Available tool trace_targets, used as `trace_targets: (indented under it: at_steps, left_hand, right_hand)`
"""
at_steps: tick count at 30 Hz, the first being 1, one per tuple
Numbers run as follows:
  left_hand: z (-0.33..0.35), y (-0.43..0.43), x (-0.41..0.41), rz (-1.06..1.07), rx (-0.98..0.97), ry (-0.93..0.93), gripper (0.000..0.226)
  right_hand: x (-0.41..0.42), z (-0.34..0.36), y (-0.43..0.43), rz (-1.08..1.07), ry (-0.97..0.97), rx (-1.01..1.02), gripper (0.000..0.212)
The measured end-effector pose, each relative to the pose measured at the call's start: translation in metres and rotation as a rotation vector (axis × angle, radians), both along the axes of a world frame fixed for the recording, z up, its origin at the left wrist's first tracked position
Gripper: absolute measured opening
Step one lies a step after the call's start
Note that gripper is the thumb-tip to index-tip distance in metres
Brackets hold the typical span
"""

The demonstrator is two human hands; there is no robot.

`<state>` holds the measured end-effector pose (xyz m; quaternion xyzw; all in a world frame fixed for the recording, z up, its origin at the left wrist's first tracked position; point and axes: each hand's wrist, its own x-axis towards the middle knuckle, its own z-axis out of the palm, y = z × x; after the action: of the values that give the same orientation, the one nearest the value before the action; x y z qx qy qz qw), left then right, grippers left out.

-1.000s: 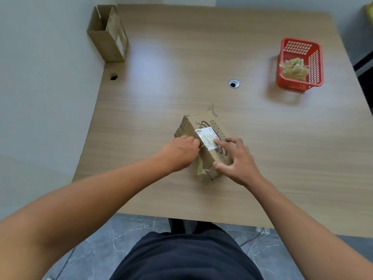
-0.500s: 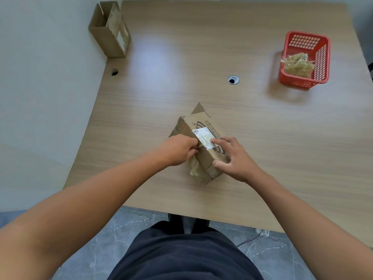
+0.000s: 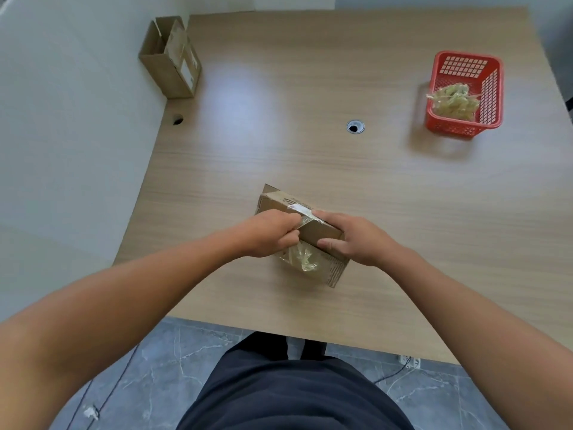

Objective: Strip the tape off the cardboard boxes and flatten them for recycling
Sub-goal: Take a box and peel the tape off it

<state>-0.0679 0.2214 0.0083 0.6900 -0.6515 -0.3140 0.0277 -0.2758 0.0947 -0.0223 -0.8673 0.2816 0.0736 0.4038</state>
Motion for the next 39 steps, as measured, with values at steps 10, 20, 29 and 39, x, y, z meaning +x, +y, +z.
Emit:
trace_targets:
  at_steps: [10, 20, 29, 39]
  left_hand:
    - [-0.02, 0.02, -0.028, 0.396, -0.291, 0.159, 0.032]
    - [-0.003, -0.01, -0.021, 0.145, -0.137, -0.252, 0.031]
    - [0.001, 0.004, -0.008, -0.096, -0.195, -0.195, 0.029]
    - [0.0, 0.033, -0.005, -0.102, -0.16, -0.084, 0.031]
  right_hand:
    - [0.007, -0.004, 0.011, -0.127, -0.058, 0.058, 0.069]
    - [0.009, -0.005, 0.026, -0.092, -0.052, -0.029, 0.072]
    - [0.008, -0.01, 0.034, -0.013, 0.018, -0.136, 0.063]
    - [0.005, -0.011, 0.042, 0.092, 0.116, -0.182, 0.076]
